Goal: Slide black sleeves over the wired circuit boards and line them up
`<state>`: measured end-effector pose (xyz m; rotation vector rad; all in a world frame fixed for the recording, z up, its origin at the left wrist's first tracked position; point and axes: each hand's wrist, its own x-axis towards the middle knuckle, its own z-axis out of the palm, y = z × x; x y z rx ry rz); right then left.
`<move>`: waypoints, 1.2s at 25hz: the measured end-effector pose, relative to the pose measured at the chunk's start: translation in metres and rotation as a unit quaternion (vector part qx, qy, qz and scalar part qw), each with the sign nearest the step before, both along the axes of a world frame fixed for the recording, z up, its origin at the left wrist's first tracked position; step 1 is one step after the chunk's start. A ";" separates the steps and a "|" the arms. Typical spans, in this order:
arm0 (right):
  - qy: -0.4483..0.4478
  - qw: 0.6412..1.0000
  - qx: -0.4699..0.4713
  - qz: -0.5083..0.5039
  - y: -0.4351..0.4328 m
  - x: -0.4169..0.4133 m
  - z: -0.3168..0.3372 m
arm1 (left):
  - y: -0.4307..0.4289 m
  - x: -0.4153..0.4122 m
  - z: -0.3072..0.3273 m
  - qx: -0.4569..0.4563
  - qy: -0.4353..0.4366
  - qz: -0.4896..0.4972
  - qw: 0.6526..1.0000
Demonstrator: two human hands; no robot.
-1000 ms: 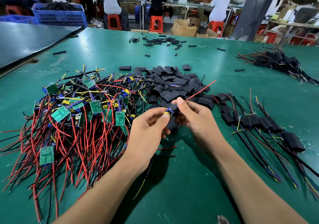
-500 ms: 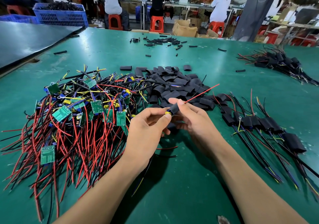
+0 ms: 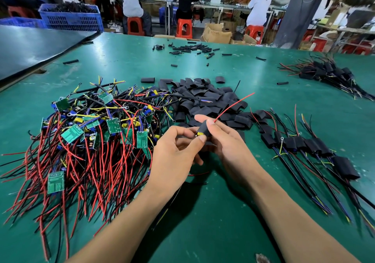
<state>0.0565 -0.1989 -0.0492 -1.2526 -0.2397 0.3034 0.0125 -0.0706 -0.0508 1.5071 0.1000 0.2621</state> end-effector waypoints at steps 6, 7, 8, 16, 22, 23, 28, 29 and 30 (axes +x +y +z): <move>0.014 0.999 0.021 -0.025 -0.006 0.004 0.002 | -0.002 -0.003 0.005 0.049 0.071 -0.036 0.996; 0.012 0.999 0.012 -0.032 -0.006 0.005 0.002 | -0.002 -0.004 0.005 0.070 0.074 -0.042 0.994; 0.012 0.999 0.004 -0.036 -0.006 0.006 0.003 | -0.002 -0.004 0.005 0.089 0.071 -0.050 0.992; 0.038 0.999 0.006 -0.028 0.001 0.004 0.001 | -0.003 -0.005 0.003 0.059 0.024 -0.008 0.998; 0.024 0.998 0.018 -0.058 -0.001 0.005 0.002 | -0.001 -0.004 0.004 0.046 0.060 -0.056 0.996; 0.019 0.998 0.016 -0.066 -0.003 0.006 0.002 | -0.001 -0.003 0.003 0.065 0.063 -0.063 0.994; 0.010 0.999 0.013 -0.046 -0.001 0.004 0.000 | 0.000 -0.003 0.002 0.093 0.048 -0.055 0.993; 0.005 0.999 0.011 -0.044 -0.001 0.004 -0.001 | 0.000 -0.003 0.001 0.081 0.046 -0.046 0.995; -0.005 0.999 0.003 -0.044 0.000 0.003 -0.002 | 0.000 -0.002 0.001 0.069 0.044 -0.037 0.996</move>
